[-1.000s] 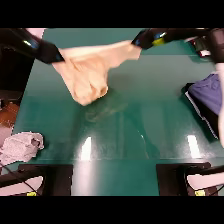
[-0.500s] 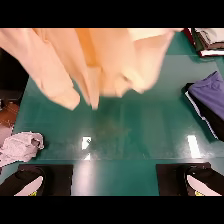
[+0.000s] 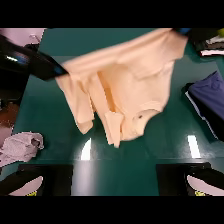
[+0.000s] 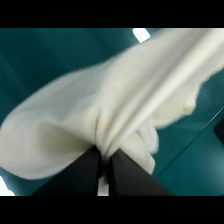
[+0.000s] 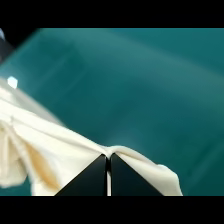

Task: Fold the shirts.

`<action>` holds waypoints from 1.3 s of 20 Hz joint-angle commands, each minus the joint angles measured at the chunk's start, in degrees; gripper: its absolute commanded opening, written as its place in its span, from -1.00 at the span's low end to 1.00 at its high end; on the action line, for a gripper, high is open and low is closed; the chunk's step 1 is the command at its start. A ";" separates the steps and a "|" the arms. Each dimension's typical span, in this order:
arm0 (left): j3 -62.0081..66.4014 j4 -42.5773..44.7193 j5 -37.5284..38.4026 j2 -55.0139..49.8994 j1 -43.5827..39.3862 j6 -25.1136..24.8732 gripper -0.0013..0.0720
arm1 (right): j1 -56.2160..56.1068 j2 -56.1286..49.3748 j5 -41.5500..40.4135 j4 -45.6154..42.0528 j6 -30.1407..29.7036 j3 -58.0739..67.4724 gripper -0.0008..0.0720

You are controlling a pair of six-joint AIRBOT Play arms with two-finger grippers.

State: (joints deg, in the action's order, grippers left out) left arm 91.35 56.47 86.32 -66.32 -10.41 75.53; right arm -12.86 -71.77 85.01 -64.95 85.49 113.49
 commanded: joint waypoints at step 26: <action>-52.74 -6.84 -19.89 -4.68 17.40 -11.50 0.57 | -0.48 -24.39 0.50 0.44 0.37 0.09 -0.94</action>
State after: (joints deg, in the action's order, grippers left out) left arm 48.82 53.74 73.82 -72.14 6.59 67.79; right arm -13.30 -96.18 85.49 -64.55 85.86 113.51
